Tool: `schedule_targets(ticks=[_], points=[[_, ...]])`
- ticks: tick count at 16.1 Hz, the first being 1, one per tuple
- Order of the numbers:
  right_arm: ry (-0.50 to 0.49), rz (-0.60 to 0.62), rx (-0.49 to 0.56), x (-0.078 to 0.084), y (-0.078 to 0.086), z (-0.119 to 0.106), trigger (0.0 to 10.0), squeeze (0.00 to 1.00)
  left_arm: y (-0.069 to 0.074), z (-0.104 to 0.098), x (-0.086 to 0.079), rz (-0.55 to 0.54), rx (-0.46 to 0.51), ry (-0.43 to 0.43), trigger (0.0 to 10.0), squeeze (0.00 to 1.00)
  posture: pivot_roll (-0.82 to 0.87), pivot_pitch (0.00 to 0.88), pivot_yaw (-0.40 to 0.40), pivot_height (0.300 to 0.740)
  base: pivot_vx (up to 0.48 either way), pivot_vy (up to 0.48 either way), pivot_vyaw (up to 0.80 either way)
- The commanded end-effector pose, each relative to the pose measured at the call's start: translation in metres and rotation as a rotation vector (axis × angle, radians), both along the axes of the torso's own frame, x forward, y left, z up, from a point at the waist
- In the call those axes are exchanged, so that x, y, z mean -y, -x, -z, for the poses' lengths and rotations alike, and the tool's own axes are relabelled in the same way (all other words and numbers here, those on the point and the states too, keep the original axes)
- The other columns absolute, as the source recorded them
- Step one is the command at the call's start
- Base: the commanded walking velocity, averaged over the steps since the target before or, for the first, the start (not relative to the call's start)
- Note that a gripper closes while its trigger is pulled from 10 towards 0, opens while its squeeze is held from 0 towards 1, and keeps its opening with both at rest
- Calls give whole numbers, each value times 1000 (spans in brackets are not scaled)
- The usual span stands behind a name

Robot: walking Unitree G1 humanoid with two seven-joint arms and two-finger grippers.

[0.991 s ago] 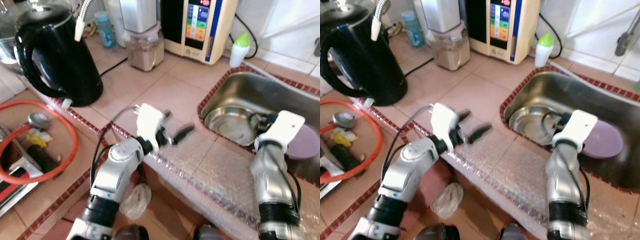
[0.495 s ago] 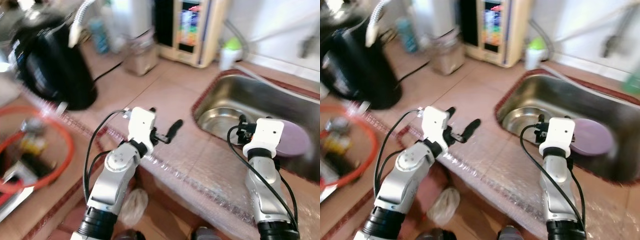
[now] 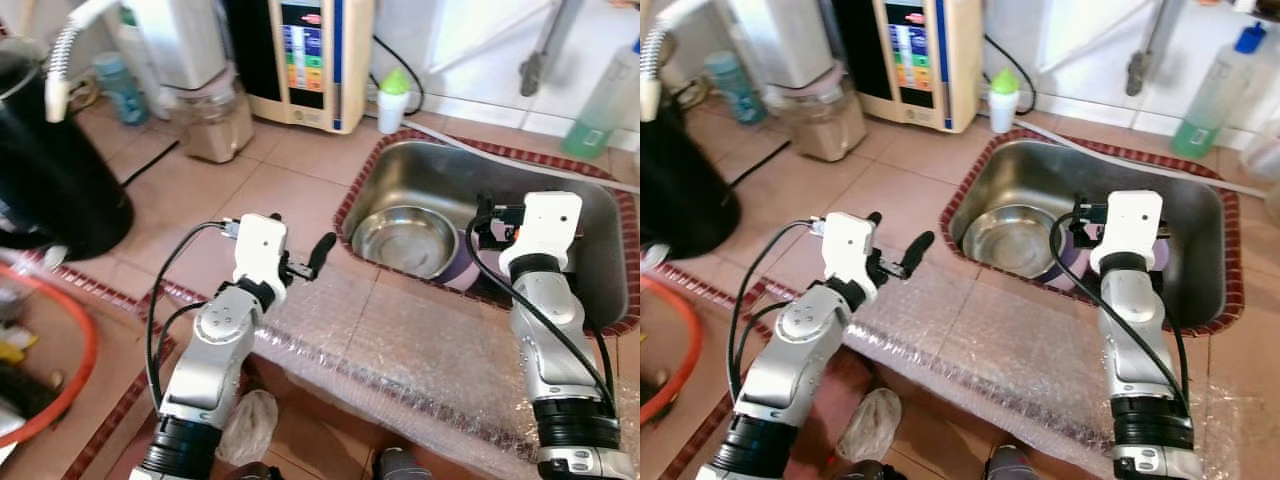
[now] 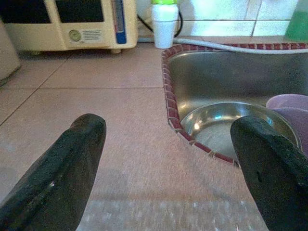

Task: Kitchen organization

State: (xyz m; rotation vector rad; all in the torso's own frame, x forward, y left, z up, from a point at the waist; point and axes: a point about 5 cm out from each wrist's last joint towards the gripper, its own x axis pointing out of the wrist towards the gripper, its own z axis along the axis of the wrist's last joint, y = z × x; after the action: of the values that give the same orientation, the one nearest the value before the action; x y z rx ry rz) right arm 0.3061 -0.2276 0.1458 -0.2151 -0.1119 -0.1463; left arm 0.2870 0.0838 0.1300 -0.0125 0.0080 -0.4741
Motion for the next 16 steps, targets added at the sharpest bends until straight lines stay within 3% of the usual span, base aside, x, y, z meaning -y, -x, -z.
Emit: schedule_targets(ticks=[1, 2, 3, 5, 6, 10, 16], points=[[-3, -39, -16, -4, -1, 1, 10000, 631, -1, -4, -1, -5, 23, -18, 10000, 0, -142, 0, 98, 740, 0, 0, -456], [-17, -36, -13, -3, -2, 0, 10000, 522, -2, -6, -3, -18, 29, -19, 10000, 0, -139, 0, 97, 740, 0, 0, 0], [-48, -29, -16, -3, 0, 2, 10000, 349, -4, -9, -5, -39, 35, -11, 10000, 0, -134, 0, 94, 740, 0, 0, 0], [-98, -20, -28, -8, 4, 10, 10000, 325, -5, -12, -5, -51, 43, -10, 10000, 0, -120, 0, 87, 740, -165, 0, 0], [-116, -17, -24, -14, 8, 15, 10000, 0, -5, -16, -3, -51, 59, -6, 10000, 0, -109, 0, 81, 740, -379, 0, 0], [-272, 72, -43, -25, 17, 29, 10000, 0, -6, -22, -3, -66, 88, -3, 10000, 0, -108, 0, 71, 740, -381, 0, 0], [-274, 98, -48, -23, 22, 32, 10000, 0, -4, -16, -3, -61, 58, -3, 10000, 0, -115, 0, 63, 740, -380, 0, 0]])
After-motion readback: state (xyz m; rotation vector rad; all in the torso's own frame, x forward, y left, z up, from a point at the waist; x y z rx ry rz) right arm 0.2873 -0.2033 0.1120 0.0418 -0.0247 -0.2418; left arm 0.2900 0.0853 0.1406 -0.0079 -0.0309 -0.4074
